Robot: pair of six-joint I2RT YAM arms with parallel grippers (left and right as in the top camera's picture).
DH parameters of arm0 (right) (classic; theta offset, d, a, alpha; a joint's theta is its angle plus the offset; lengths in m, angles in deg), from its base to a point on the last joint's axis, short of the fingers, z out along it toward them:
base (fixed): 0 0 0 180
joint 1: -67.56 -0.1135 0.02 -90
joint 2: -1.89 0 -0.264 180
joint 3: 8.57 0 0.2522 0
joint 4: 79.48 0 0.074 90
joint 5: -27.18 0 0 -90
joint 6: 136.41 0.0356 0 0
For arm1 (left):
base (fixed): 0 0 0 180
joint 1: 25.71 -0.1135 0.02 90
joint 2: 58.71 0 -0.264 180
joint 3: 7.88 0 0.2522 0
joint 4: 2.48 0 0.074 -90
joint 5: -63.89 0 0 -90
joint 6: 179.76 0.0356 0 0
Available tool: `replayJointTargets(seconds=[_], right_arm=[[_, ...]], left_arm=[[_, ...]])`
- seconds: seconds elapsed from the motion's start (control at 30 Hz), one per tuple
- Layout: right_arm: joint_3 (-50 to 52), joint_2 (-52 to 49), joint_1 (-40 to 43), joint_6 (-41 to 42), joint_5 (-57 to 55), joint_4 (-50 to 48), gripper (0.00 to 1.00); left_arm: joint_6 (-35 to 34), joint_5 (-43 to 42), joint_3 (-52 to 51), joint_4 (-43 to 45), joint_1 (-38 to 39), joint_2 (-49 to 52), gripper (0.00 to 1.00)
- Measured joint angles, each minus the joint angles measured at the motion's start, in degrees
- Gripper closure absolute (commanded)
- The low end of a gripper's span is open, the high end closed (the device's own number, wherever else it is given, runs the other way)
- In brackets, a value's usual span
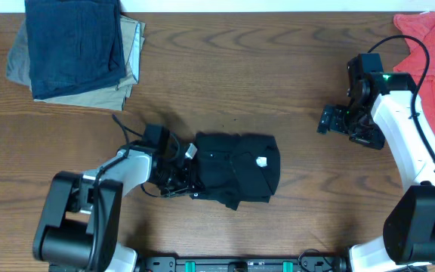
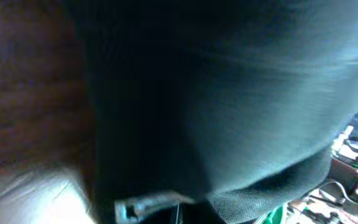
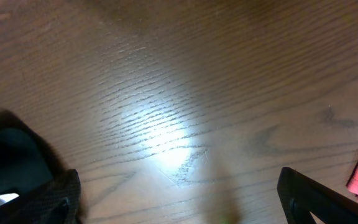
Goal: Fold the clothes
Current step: 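Move the left gripper to the bundle's left edge and grasp it, then lift the black shirt bundle with the left gripper toward the clothes stack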
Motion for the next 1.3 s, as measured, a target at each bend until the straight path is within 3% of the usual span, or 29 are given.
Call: replayJointTargets(seconds=[0.3,0.43,0.5,0.53,0.57,0.6,0.63,0.7,1.0,1.3], right_arm=[[0.00,0.00,0.00,0.00,0.00,0.00,0.01],[0.00,0.00,0.00,0.00,0.00,0.02,0.01],[0.00,0.00,0.00,0.00,0.00,0.00,0.01],[0.00,0.00,0.00,0.00,0.00,0.02,0.01],[0.00,0.00,0.00,0.00,0.00,0.02,0.01],[0.00,0.00,0.00,0.00,0.00,0.00,0.01],[0.00,0.00,0.00,0.00,0.00,0.02,0.01],[0.00,0.00,0.00,0.00,0.00,0.00,0.01],[0.00,0.00,0.00,0.00,0.00,0.02,0.01],[0.00,0.00,0.00,0.00,0.02,0.02,0.01]], left_arm=[[-0.24,-0.17,-0.02,-5.68,-0.07,-0.72,0.94],[-0.28,1.03,0.09,-7.93,-0.07,-7.37,0.94],[-0.28,1.40,0.57,-8.04,-0.07,-11.96,0.89],[-0.28,1.77,0.96,-7.91,-0.13,-14.25,0.83],[-0.68,2.43,1.53,-7.82,-0.26,-16.79,0.65],[-0.87,3.15,1.92,-7.43,-0.44,-18.64,0.41],[-1.62,4.50,2.29,-6.82,-0.72,-20.87,0.25],[-2.56,7.28,2.80,-5.99,-1.40,-23.85,0.04],[-4.31,15.85,2.97,-1.27,-5.53,-21.64,0.02],[-4.35,8.11,2.99,9.44,-6.34,-5.46,0.02]])
